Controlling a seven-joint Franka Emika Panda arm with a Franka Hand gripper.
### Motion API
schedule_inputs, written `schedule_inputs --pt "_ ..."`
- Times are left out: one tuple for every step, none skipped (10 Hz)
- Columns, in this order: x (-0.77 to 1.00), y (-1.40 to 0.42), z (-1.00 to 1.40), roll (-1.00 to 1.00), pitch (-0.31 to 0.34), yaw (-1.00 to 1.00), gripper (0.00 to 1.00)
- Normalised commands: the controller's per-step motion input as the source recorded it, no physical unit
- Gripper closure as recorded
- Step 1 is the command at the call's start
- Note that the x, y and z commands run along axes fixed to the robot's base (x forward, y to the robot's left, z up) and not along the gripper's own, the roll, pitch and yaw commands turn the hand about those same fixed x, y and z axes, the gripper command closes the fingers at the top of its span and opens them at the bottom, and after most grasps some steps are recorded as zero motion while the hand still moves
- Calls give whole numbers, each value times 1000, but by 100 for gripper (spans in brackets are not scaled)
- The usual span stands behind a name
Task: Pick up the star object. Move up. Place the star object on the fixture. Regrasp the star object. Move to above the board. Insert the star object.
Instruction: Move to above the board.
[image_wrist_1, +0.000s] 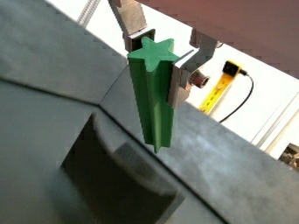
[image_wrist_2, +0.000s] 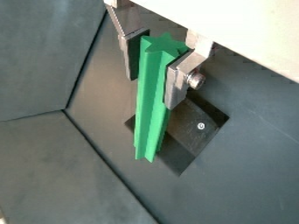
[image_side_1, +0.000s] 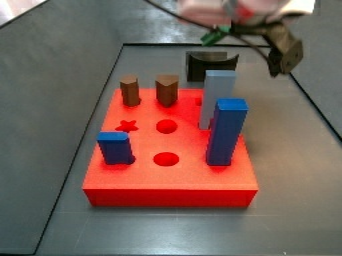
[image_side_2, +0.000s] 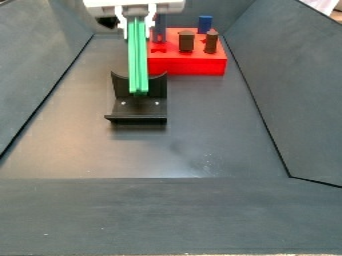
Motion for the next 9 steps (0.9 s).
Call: schedule_inputs --pt "-63 -44 1000 -44 147 36 100" --pt "-62 -41 1000 -45 126 69 100" --pt "-61 -41 1000 -45 110 84 100" --pt "-58 -39 1000 -45 93 94 100" --pt "-53 -38 1000 -42 77 95 100" --pt "-45 -37 1000 -40 62 92 100" --pt "-38 -37 1000 -36 54 85 100" --pt "-32 -35 1000 -33 51 79 100" --pt "-12 -28 844 -38 57 65 100"
